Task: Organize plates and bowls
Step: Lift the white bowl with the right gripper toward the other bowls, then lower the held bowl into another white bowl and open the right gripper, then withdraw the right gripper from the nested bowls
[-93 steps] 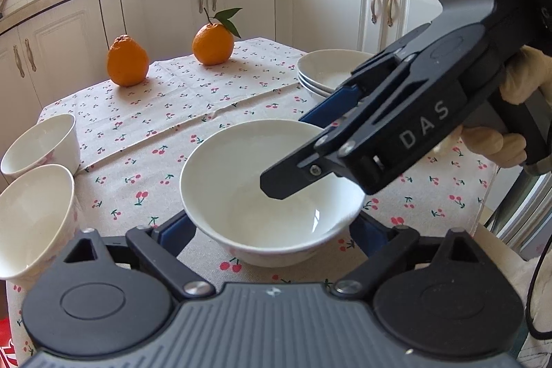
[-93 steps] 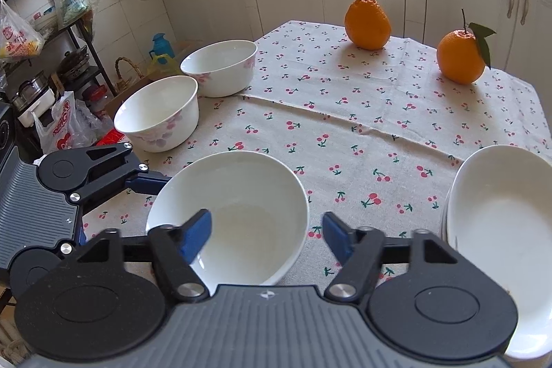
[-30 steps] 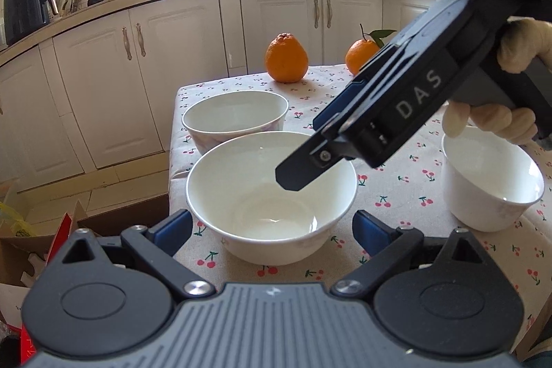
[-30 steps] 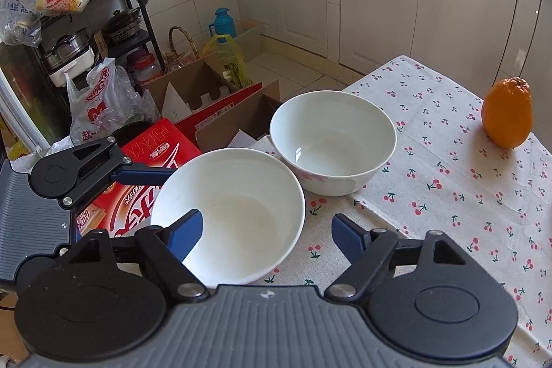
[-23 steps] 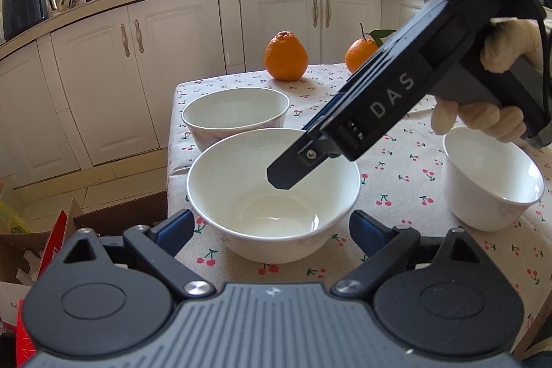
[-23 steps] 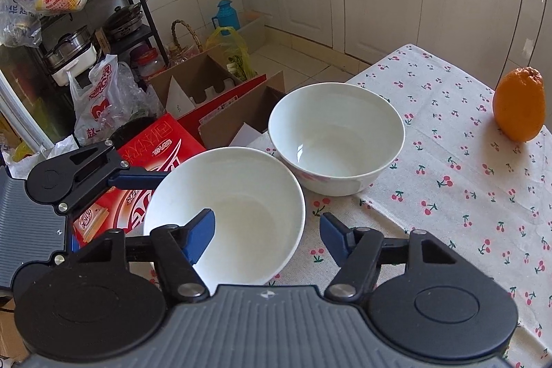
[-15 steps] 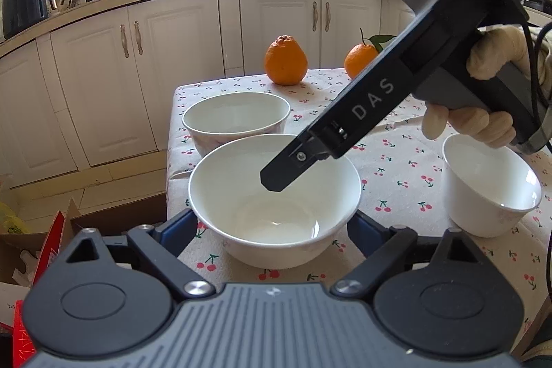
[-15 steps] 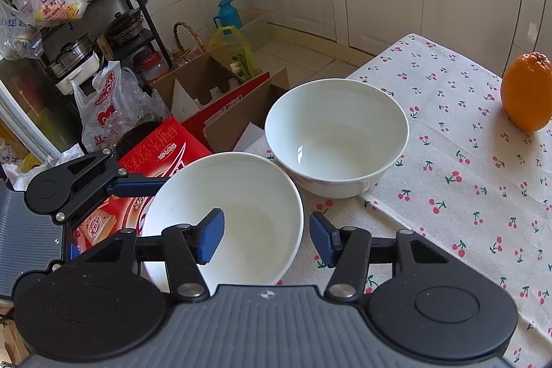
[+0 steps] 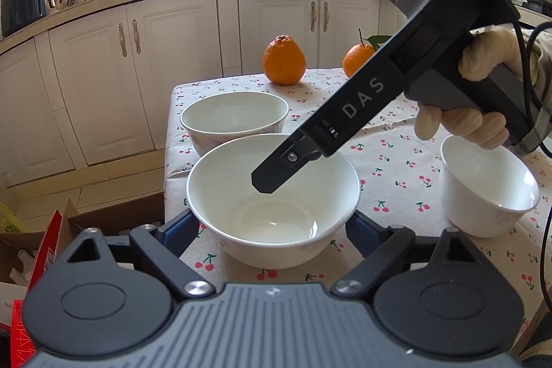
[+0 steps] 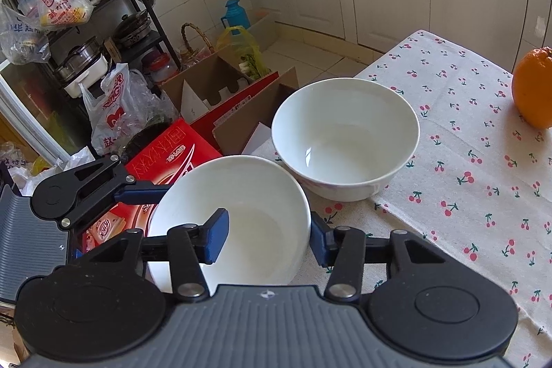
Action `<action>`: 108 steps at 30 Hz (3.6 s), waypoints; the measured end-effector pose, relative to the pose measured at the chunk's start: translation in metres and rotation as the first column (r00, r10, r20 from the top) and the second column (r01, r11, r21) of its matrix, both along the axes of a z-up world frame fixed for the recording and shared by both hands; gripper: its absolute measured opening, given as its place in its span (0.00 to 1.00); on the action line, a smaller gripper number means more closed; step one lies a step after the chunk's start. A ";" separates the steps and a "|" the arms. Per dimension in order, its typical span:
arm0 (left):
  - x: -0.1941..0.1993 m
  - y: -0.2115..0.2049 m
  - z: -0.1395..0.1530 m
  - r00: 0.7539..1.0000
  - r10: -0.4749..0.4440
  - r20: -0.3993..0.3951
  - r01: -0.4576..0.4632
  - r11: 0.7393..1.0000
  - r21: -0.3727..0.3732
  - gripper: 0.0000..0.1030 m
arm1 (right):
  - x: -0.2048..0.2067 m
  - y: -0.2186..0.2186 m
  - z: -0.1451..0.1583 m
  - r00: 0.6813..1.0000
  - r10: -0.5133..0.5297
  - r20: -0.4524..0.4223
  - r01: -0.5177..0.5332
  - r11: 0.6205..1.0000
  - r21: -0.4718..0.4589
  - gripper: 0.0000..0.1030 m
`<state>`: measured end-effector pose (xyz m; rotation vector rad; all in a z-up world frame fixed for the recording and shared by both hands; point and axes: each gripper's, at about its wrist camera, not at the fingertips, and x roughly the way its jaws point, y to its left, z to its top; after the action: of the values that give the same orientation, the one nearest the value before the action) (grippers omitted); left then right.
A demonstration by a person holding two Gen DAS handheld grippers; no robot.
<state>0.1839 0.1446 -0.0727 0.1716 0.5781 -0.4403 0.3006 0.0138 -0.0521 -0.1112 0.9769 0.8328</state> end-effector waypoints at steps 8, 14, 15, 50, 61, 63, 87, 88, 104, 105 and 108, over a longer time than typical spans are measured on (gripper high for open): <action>-0.001 -0.001 0.003 1.000 -0.017 -0.007 0.017 1.000 0.007 0.89 | 0.000 -0.004 0.002 1.000 -0.004 -0.028 0.004 1.000 0.021 0.53; -0.008 -0.006 0.011 0.999 -0.040 -0.005 0.040 0.999 0.017 0.89 | -0.012 -0.009 0.009 1.000 -0.015 -0.016 0.015 1.000 0.020 0.55; -0.010 -0.007 0.013 0.999 -0.046 -0.005 0.046 0.999 0.019 0.89 | -0.015 -0.012 0.010 1.000 -0.016 -0.013 0.016 1.000 0.022 0.55; -0.064 -0.102 0.054 0.972 -0.229 0.050 0.226 0.973 0.050 0.89 | -0.101 -0.129 0.061 0.990 -0.128 0.058 0.126 0.991 0.036 0.55; -0.065 -0.129 0.045 0.961 -0.278 0.018 0.277 0.960 0.025 0.89 | -0.114 -0.164 0.055 0.980 -0.188 0.061 0.186 0.982 0.029 0.55; -0.064 -0.133 0.043 0.959 -0.282 0.010 0.282 0.959 0.022 0.89 | -0.114 -0.168 0.053 0.979 -0.195 0.055 0.194 0.981 0.025 0.55; -0.057 -0.137 0.027 0.958 -0.282 -0.058 0.283 0.959 0.007 0.89 | -0.116 -0.166 0.035 0.980 -0.193 0.051 0.194 0.980 -0.032 0.55; -0.057 -0.137 0.026 0.958 -0.282 -0.058 0.283 0.959 0.007 0.89 | -0.115 -0.166 0.034 0.980 -0.193 0.051 0.195 0.980 -0.034 0.55; -0.058 -0.133 0.024 0.958 -0.281 -0.061 0.282 0.959 0.001 0.94 | -0.128 -0.158 0.039 0.972 -0.159 0.174 0.166 0.986 -0.030 1.00; -0.059 -0.132 0.024 0.958 -0.281 -0.062 0.281 0.960 0.001 0.94 | -0.128 -0.158 0.040 0.971 -0.158 0.181 0.166 0.986 -0.030 1.00; -0.063 -0.130 0.025 0.958 -0.281 -0.060 0.282 0.959 0.002 0.94 | -0.128 -0.158 0.041 0.967 -0.171 0.190 0.179 0.983 -0.029 1.00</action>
<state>0.1214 0.0148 -0.0479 0.2534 0.6163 -0.7210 0.1728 -0.1438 -0.0108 -0.1379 0.8162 0.6255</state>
